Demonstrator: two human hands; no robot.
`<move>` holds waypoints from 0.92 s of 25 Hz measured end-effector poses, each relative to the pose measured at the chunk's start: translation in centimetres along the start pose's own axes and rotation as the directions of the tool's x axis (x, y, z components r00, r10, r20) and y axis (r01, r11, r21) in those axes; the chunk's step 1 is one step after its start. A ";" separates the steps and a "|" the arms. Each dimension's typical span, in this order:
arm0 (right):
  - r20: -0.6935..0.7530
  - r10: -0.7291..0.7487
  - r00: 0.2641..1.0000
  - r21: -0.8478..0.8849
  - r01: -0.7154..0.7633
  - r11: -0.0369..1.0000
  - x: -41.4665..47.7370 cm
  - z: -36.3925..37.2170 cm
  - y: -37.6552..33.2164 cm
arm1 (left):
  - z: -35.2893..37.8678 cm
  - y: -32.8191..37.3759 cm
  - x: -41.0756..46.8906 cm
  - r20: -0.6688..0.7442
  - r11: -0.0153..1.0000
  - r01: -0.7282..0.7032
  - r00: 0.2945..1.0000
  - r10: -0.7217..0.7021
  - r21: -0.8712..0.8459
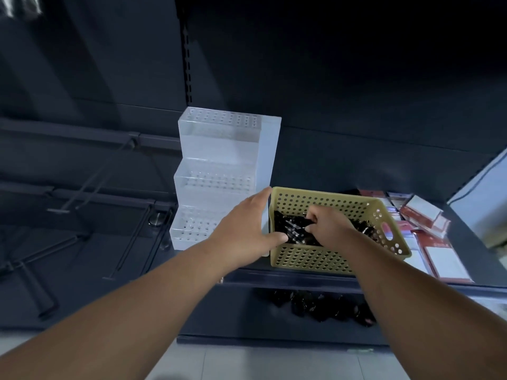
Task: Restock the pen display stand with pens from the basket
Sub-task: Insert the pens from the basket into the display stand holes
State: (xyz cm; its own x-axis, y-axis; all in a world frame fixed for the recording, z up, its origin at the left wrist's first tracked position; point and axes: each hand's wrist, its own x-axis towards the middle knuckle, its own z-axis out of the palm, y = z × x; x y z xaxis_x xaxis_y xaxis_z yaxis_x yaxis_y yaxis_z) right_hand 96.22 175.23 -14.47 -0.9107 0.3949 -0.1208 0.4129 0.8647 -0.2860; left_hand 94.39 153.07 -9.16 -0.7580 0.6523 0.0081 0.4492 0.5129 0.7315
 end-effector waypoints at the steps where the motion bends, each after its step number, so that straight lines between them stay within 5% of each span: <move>1: -0.032 0.000 1.000 0.017 0.001 1.000 -0.8 -0.3 -0.3 | -0.1 0.4 -0.5 0.003 1.000 -0.011 1.000 0.011 0.000; 9: -0.290 -0.091 0.953 0.117 0.130 0.985 -7.5 -5.7 -5.2 | -2.5 2.2 -5.1 -0.035 1.000 -0.009 0.999 0.009 -0.023; 15: -0.272 -0.242 0.932 0.457 0.346 0.819 -13.2 -6.1 -11.4 | -3.9 4.0 -7.3 -0.161 0.889 0.073 0.974 -0.162 -0.451; 20: -0.231 -0.245 0.942 0.518 0.332 0.788 -14.5 -5.6 -13.0 | -4.5 4.5 -9.0 -0.232 0.708 0.041 0.930 -0.285 -0.705; 23: -0.255 -0.147 0.956 0.435 0.249 0.865 -13.1 -5.1 -11.0 | -4.6 3.3 -9.2 -0.264 0.666 0.026 0.906 -0.331 -0.745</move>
State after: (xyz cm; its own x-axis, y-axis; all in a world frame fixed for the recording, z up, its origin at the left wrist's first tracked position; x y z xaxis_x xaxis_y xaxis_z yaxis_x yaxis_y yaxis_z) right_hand 103.66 162.13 -4.91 -0.9292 0.3290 0.1686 0.1267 0.7119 -0.6908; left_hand 100.65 146.19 -3.66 -0.9601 0.2744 -0.0546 -0.0729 -0.0568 0.9957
